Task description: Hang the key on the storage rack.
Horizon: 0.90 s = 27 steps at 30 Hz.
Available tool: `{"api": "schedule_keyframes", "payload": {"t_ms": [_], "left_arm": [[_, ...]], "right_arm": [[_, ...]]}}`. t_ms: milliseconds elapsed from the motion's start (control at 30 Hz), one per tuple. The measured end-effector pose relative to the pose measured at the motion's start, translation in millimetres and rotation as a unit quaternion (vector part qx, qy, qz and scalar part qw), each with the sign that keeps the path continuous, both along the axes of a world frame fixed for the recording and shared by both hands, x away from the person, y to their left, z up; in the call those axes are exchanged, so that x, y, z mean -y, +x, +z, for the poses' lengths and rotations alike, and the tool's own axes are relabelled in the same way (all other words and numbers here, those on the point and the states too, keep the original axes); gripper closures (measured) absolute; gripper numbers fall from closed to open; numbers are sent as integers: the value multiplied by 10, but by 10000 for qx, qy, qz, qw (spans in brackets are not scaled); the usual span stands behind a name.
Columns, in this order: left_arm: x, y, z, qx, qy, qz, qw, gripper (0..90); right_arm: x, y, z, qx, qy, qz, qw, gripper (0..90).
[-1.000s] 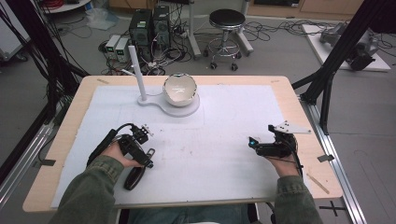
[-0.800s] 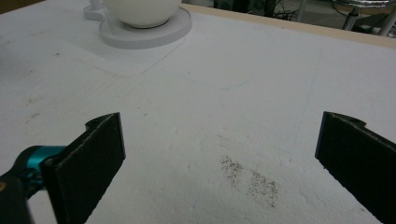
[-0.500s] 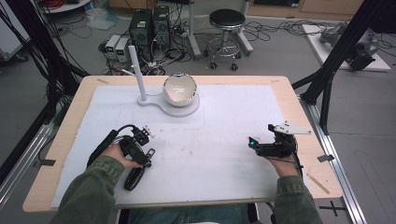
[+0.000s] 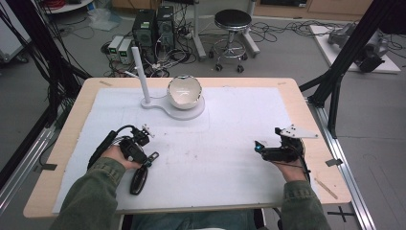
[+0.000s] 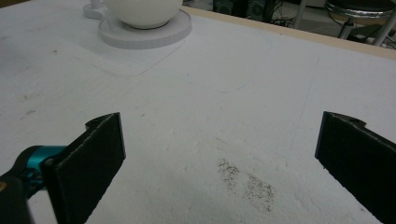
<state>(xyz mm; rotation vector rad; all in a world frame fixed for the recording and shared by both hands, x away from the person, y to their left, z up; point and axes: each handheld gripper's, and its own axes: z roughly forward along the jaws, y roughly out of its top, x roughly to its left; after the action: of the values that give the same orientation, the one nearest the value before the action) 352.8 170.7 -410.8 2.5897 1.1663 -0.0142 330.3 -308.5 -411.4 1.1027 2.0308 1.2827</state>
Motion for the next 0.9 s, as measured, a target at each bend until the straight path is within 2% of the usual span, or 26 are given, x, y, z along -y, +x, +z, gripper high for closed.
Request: {"api": "schedule_keyframes", "payload": {"t_ms": [133,200,233,267,333,700,767,900], "left_arm": [[9,-17,4,-35,-47,-102,9999,722],[29,-33,11,-93,-145,-159,9997,745],[34,-40,23,-37,-194,-177,9996,813],[40,-42,34,78,-78,-151,9998,819],[20,-29,32,69,-31,-131,9999,822],[-61,-31,107,31,-242,-200,9995,830],[-56,-26,150,15,-175,-300,9994,831],[-51,-8,268,44,-214,-390,9990,830]], "right_arm": [[9,2,0,14,-12,6,10000,6],[7,2,-1,8,-11,-3,10000,6],[3,-1,-1,-10,2,-1,10000,6],[2,0,-1,0,1,4,10000,6],[0,0,-2,-8,-14,6,10000,6],[-1,4,-8,-29,-44,7,10000,6],[-3,4,-9,-36,-49,6,10000,6],[-1,6,-9,-19,-60,22,10000,6]]}}
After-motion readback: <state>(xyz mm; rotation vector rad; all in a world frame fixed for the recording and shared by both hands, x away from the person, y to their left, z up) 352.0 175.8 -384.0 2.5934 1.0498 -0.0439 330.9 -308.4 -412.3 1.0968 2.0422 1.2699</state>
